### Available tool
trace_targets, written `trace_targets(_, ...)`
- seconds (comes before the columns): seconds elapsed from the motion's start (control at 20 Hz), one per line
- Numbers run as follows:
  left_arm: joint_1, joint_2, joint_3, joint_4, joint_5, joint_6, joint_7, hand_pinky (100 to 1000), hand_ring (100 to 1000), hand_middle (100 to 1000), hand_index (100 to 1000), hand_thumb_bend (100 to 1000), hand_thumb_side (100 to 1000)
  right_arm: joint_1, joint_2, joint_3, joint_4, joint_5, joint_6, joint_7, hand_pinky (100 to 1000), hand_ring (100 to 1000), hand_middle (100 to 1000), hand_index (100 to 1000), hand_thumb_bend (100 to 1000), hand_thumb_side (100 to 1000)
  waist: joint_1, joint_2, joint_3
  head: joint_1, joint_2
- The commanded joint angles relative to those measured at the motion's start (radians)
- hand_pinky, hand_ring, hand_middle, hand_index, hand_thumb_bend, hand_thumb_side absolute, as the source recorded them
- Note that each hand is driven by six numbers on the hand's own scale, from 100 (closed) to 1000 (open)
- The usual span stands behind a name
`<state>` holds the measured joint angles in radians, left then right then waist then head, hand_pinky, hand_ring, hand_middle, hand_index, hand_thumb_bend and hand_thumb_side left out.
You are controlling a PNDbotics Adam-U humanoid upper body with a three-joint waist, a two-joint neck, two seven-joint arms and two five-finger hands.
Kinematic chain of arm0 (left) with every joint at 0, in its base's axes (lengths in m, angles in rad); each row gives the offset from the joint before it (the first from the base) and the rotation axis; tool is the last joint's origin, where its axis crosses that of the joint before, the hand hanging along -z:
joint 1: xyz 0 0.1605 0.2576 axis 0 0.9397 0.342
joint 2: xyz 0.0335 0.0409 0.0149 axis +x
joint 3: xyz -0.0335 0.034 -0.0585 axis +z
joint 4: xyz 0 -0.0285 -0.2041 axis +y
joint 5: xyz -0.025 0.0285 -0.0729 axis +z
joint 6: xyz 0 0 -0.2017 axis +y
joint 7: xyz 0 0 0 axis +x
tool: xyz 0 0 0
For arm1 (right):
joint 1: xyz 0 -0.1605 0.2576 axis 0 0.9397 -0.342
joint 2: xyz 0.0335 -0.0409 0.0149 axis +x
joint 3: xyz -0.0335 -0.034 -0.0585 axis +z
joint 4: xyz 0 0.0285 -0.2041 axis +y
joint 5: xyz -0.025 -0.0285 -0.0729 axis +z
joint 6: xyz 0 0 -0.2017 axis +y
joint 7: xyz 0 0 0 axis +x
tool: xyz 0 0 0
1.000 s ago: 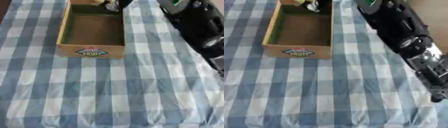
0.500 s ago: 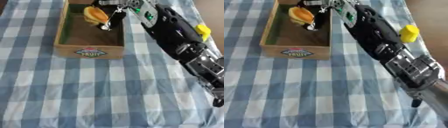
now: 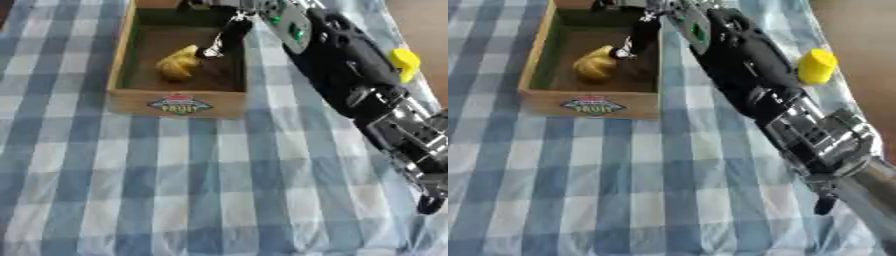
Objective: Pick up objects on the table and place them in the box.
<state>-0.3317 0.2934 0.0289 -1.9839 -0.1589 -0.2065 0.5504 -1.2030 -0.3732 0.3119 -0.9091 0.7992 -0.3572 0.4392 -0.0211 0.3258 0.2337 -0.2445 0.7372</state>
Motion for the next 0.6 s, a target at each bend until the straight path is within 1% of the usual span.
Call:
trace_targets(0.05,-0.006,0.01,0.003,-0.016,0.004,-0.001,-0.006,741,772,709,746,144,479,-0.01,-0.04,-0.021,-0.073,-0.043,0.024,-0.019,877,977,834,914,359,346,0.006,-0.024,-0.003,0.007,-0.004)
trace_targets(0.1,-0.004,0.011,0.004,-0.016,0.004,-0.001,-0.006,741,773,710,746,143,480,-0.006,-0.057,-0.025,-0.102,-0.065,0.038,-0.022,873,970,826,909,359,340,0.007,-0.025,-0.005,0.01,-0.002)
trace_targets(0.2,0.001,0.014,0.007,-0.016,0.002,0.002,-0.005,742,773,710,746,145,480,0.006,-0.116,-0.038,-0.174,-0.118,0.073,-0.023,873,968,824,908,361,332,0.005,-0.03,-0.012,0.018,0.003)
trace_targets(0.3,0.006,0.018,0.009,-0.016,-0.001,0.003,-0.003,742,773,710,745,144,480,0.031,-0.199,-0.049,-0.241,-0.167,0.108,-0.017,874,967,827,912,370,332,0.003,-0.034,-0.02,0.03,0.008)
trace_targets(0.35,0.01,0.02,0.011,-0.016,-0.003,0.004,-0.002,742,773,710,745,145,480,0.053,-0.251,-0.055,-0.27,-0.189,0.123,-0.015,875,966,829,914,375,333,0.002,-0.037,-0.025,0.037,0.01)
trace_targets(0.5,0.016,0.027,0.015,-0.016,-0.008,0.006,0.004,743,773,710,745,145,478,0.148,-0.4,-0.077,-0.344,-0.255,0.16,-0.018,878,969,832,916,381,340,0.0,-0.04,-0.038,0.054,0.014)
trace_targets(0.6,0.017,0.031,0.017,-0.016,-0.011,0.006,0.006,743,774,710,745,145,476,0.236,-0.491,-0.1,-0.393,-0.301,0.181,-0.029,879,971,833,917,379,345,0.001,-0.041,-0.044,0.064,0.014)
